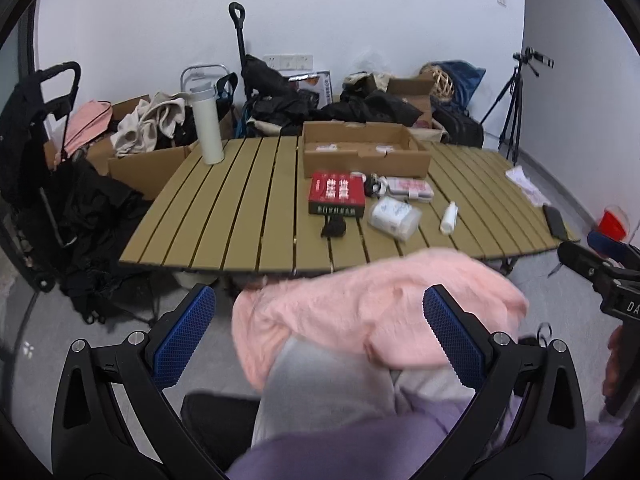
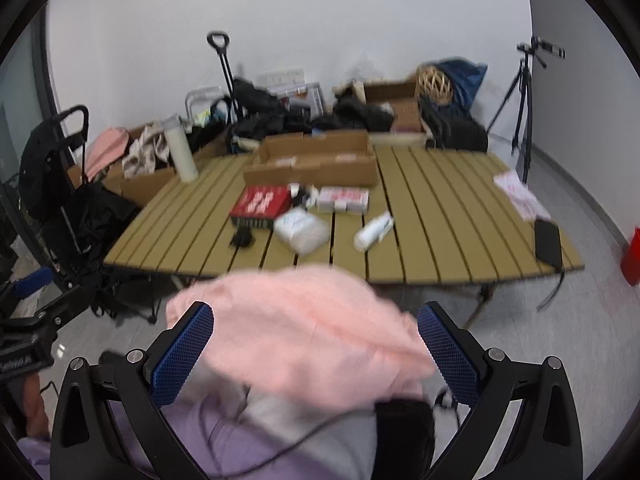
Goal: Organize objects
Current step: 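Reach the left tool to the white plastic tub and grasp it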
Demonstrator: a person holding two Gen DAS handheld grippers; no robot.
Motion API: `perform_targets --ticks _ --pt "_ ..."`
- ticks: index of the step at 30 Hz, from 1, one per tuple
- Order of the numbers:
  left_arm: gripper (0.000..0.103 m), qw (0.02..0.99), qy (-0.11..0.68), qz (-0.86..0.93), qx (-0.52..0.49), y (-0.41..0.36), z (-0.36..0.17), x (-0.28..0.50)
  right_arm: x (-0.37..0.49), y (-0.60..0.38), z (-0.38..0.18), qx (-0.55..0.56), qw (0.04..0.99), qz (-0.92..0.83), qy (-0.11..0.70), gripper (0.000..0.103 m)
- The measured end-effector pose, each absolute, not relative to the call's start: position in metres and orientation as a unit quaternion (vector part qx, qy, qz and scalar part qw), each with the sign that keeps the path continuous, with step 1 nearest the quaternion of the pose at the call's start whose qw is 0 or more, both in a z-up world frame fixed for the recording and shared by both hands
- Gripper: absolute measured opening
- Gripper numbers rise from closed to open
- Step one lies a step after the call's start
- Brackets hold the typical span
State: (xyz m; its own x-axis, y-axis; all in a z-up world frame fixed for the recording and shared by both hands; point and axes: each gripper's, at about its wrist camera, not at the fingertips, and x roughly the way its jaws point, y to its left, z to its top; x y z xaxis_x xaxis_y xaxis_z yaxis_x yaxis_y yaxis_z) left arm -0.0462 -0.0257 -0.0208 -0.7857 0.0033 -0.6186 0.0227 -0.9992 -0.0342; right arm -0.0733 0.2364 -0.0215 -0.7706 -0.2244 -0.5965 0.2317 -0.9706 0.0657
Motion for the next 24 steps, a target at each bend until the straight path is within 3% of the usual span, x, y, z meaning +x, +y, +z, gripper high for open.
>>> perform_targets --ticks 2,4,10,14,18,24 --pt "0.103 0.014 0.020 -0.953 0.301 -0.031 -0.027 -0.062 -0.088 0.238 -0.026 0.278 0.131 -0.951 0.021 0.103" --pt "0.103 0.016 0.025 -0.959 0.283 -0.035 -0.038 -0.080 -0.114 0.236 -0.042 0.306 0.141 -0.940 0.048 0.103" --pt "0.101 -0.044 0.044 -0.920 0.387 -0.034 -0.086 -0.168 -0.198 0.233 -0.098 0.424 0.166 -0.890 0.004 0.103" --pt "0.094 -0.097 0.059 -0.908 0.404 -0.019 -0.103 -0.227 -0.247 0.214 -0.124 0.445 0.187 -0.876 -0.011 0.085" --pt "0.066 -0.132 0.061 -0.894 0.423 0.008 -0.119 -0.292 -0.292 0.199 -0.148 0.463 0.194 -0.862 -0.065 0.067" --pt "0.042 -0.175 0.071 -0.856 0.481 0.031 -0.161 -0.352 -0.334 0.200 -0.169 0.484 0.188 -0.844 -0.138 0.051"
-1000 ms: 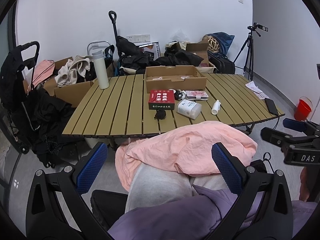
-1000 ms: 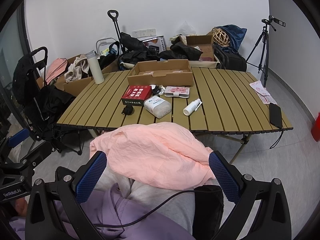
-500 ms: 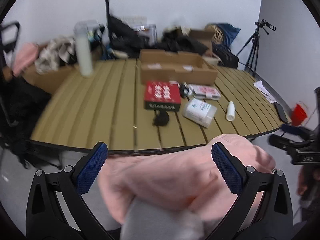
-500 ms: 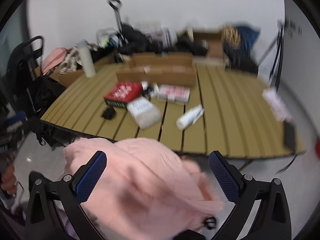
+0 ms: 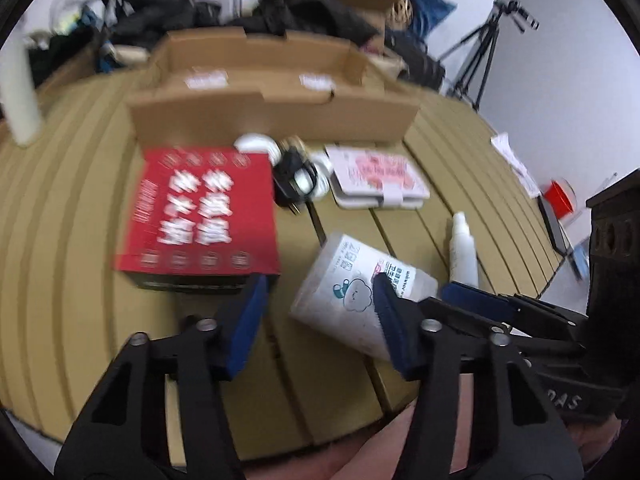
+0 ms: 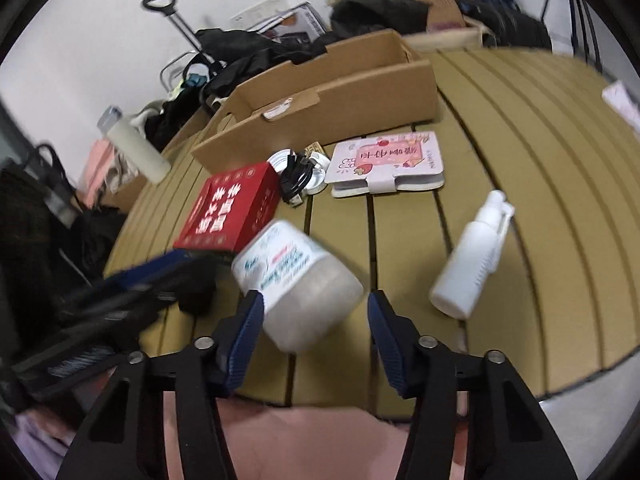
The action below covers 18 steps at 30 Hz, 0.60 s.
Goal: Organize objects
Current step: 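Reach the left tool to the white plastic tub and grasp it, then carry the white tub with the left tool into the cardboard tray and release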
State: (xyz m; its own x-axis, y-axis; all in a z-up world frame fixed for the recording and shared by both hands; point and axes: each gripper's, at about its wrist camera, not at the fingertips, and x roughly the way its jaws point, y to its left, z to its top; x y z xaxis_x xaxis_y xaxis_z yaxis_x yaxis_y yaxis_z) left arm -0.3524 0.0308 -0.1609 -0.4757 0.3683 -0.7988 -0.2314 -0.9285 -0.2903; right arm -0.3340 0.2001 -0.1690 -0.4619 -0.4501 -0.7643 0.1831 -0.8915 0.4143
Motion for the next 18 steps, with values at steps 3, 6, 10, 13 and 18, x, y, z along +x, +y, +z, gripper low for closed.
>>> perform_targets --ticks 3,6,10,13,18 --pt "0.039 0.188 -0.101 0.853 -0.476 0.030 -0.166 -0.353 -0.341 0.201 -0.178 0.489 0.196 -0.835 -0.157 0.042" --pt "0.036 0.188 -0.113 0.847 -0.484 0.028 -0.167 -0.350 -0.348 0.204 -0.179 0.490 0.202 -0.832 -0.166 0.041" --pt "0.034 0.186 -0.137 0.840 -0.490 0.024 -0.168 -0.338 -0.350 0.207 -0.183 0.496 0.207 -0.823 -0.183 0.041" --pt "0.035 0.190 -0.161 0.827 -0.504 0.021 -0.172 -0.334 -0.347 0.205 -0.183 0.501 0.207 -0.820 -0.182 0.041" --pt "0.032 0.197 -0.165 0.823 -0.506 0.028 -0.172 -0.314 -0.336 0.201 -0.177 0.500 0.195 -0.830 -0.153 0.038"
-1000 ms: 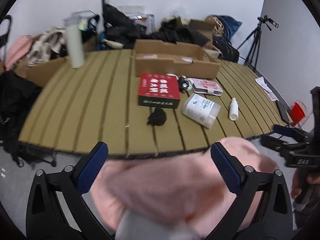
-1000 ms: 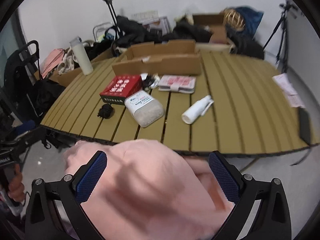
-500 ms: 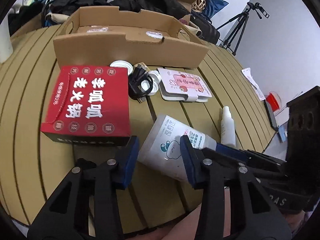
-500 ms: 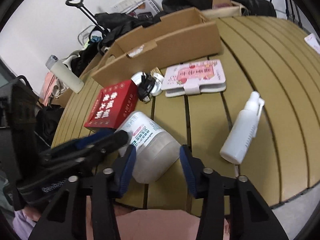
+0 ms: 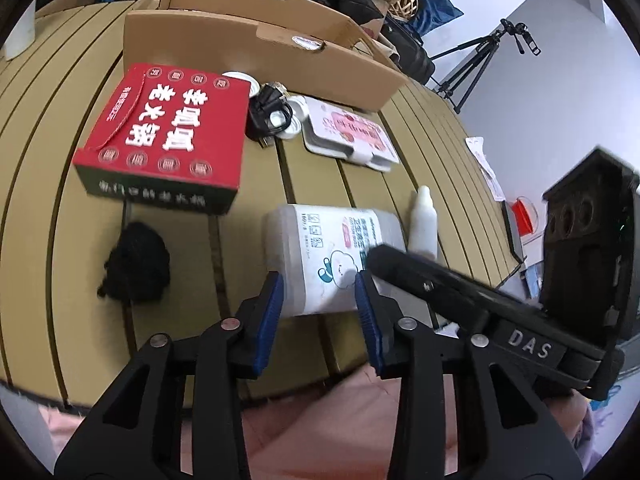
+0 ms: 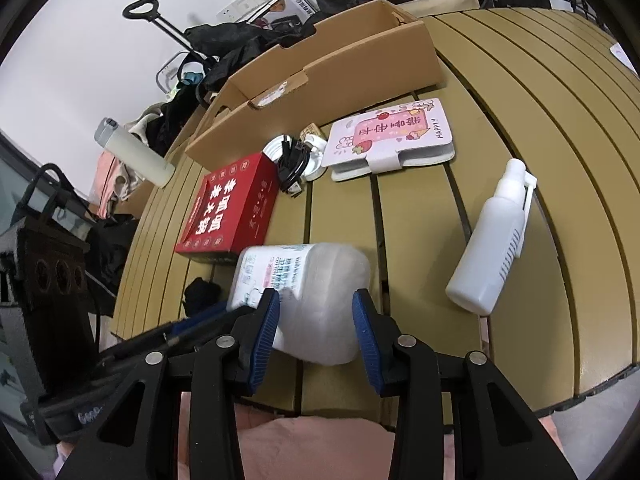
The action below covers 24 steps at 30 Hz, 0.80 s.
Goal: Organize objects
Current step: 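Carry the white tub with the left tool into the cardboard tray and release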
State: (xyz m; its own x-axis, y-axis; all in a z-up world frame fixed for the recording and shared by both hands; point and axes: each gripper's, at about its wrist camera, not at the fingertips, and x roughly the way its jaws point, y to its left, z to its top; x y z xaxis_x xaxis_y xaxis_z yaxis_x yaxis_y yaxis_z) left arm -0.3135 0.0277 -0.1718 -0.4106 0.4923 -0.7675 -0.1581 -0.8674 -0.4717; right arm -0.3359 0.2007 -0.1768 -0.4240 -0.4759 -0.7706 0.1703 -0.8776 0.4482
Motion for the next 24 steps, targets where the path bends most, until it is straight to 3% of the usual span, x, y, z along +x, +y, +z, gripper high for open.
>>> perform_targets --ticks 2,7,14,20,24 --pt "0.032 0.192 -0.170 0.829 -0.496 0.028 -0.163 -0.305 -0.332 0.200 -0.169 0.493 0.191 -0.838 -0.136 0.031" --pt "0.028 0.206 -0.195 0.848 -0.448 0.014 -0.105 -0.320 -0.336 0.205 -0.119 0.448 0.214 -0.856 -0.144 0.028" --pt "0.026 0.214 -0.221 0.850 -0.427 -0.026 -0.042 -0.449 -0.462 0.177 -0.041 0.419 0.246 -0.860 -0.153 0.028" --pt "0.024 0.156 -0.220 0.849 -0.455 -0.074 -0.076 -0.584 -0.601 0.113 -0.064 0.463 0.251 -0.838 -0.140 0.028" --pt "0.020 0.082 -0.163 0.849 -0.496 -0.085 -0.122 -0.646 -0.666 0.069 -0.127 0.504 0.233 -0.820 -0.137 0.028"
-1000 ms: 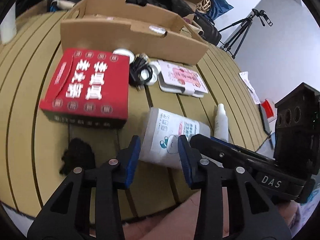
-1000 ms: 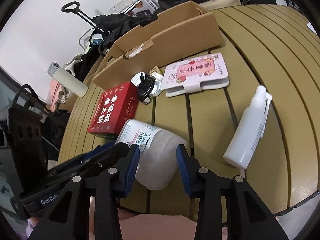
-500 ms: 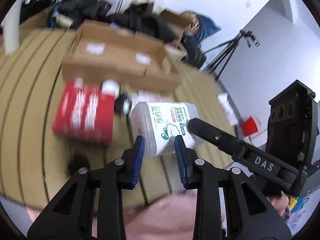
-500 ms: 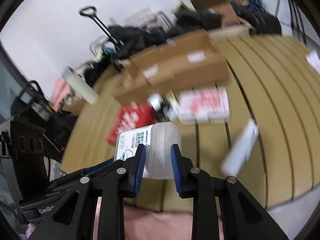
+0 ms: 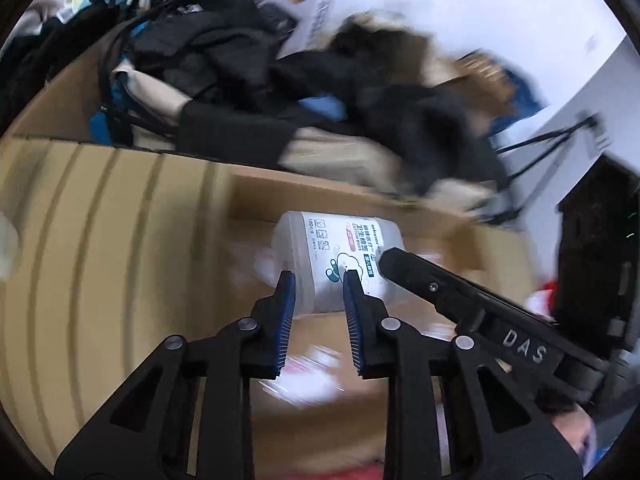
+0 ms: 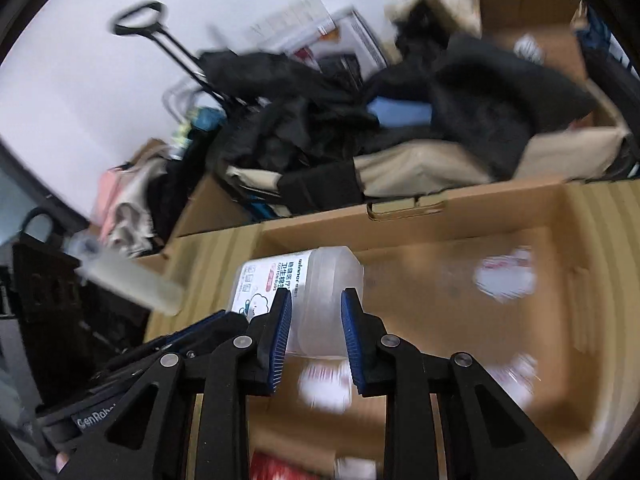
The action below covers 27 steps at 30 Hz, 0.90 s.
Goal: Organize objects
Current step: 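Carry the white tub with the left tool into the cardboard tray and release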
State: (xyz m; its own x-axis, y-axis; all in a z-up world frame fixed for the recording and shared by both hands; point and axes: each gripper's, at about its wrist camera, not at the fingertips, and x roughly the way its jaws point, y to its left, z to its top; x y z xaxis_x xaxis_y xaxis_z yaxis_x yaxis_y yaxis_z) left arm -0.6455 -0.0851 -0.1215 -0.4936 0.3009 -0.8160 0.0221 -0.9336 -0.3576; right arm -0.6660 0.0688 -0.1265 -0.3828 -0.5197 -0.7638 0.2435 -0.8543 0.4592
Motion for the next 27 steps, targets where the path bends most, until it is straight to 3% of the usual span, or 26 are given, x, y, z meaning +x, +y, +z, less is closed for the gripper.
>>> perform_targets --ticks 3,5,7,11,12,13,14,15,16,20,27 --pt "0.018 0.042 -0.114 0.857 -0.501 -0.084 -0.133 -0.659 -0.685 0.048 -0.164 0.535 0.229 -0.799 -0.149 0.028" --pt "0.021 0.057 -0.116 0.865 -0.486 -0.089 -0.129 -0.652 -0.688 0.045 -0.170 0.534 0.232 -0.799 -0.150 0.028" --pt "0.038 0.068 -0.120 0.869 -0.475 -0.092 -0.118 -0.641 -0.682 0.045 -0.163 0.528 0.240 -0.803 -0.138 0.028" --pt "0.050 0.048 -0.106 0.883 -0.456 -0.101 -0.075 -0.604 -0.655 0.059 -0.114 0.500 0.228 -0.832 -0.078 0.029" --pt "0.065 0.048 -0.100 0.886 -0.450 -0.103 -0.059 -0.589 -0.645 0.066 -0.098 0.490 0.225 -0.839 -0.068 0.031" --pt "0.084 0.044 -0.094 0.889 -0.445 -0.105 -0.044 -0.575 -0.635 0.073 -0.082 0.482 0.222 -0.846 -0.058 0.041" --pt "0.091 0.035 -0.086 0.895 -0.436 -0.107 -0.027 -0.558 -0.617 0.087 -0.057 0.469 0.218 -0.855 -0.041 0.064" --pt "0.098 0.019 -0.074 0.900 -0.429 -0.110 -0.010 -0.538 -0.603 0.097 -0.038 0.460 0.217 -0.860 -0.030 0.080" --pt "0.099 0.008 -0.068 0.903 -0.424 -0.113 0.001 -0.525 -0.587 0.110 -0.020 0.451 0.216 -0.866 -0.020 0.095" --pt "0.102 -0.017 -0.026 0.905 -0.425 -0.110 0.028 -0.458 -0.520 0.156 0.036 0.436 0.191 -0.880 -0.004 0.095" --pt "0.102 -0.026 -0.007 0.911 -0.412 -0.090 0.057 -0.347 -0.408 0.203 0.071 0.413 0.181 -0.892 -0.014 0.095"
